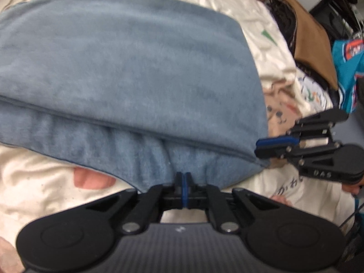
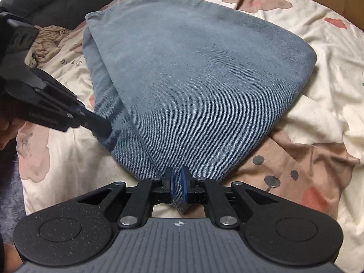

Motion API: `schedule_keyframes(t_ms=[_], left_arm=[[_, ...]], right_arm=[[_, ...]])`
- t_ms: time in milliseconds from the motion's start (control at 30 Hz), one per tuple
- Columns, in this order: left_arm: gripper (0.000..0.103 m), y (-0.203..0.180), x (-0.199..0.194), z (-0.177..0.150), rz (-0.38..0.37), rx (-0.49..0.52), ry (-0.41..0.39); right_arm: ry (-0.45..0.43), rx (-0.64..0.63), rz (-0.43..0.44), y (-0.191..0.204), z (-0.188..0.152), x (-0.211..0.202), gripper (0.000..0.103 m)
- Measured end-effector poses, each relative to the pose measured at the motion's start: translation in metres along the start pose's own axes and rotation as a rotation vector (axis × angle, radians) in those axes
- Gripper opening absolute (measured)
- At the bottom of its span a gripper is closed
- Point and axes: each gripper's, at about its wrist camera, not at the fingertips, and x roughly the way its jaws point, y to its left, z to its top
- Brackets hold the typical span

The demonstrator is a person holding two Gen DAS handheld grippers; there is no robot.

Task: Fold clothes

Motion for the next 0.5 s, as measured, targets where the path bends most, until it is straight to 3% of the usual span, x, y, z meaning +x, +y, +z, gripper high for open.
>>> schedule_keyframes(t_ms=[167,233,267,300,433,500], left_arm=[[0.003,-0.006,-0.001,0.003,0.013,0.026,0.024],[0.003,-0.004,-0.007,0.003,0.004,0.016,0.013],[0.003,-0.002,-0.011,0.003,0.0,0.012,0.006],[0.003,-0.001,-0.015,0.003,-0.003,0.007,-0.002],[0.006,0.01,-0.03,0.004,0.005,-0.027,-0.035],[0.018,0.015,-0.036,0.005,0.025,-0.04,-0.053]], right_arm=[[0.002,0.039,0.029,-0.006,0.005,-0.01,0.015],[-0.029,0.091,0.032,-0.015,0.003,-0.02,0.028],[-0.044,0.121,0.029,-0.021,0.001,-0.025,0.039],[-0.06,0.151,0.026,-0.026,-0.001,-0.03,0.043],[-0.094,0.299,0.048,-0.051,-0.014,-0.038,0.043],[-0.101,0.365,0.06,-0.061,-0.018,-0.037,0.043]])
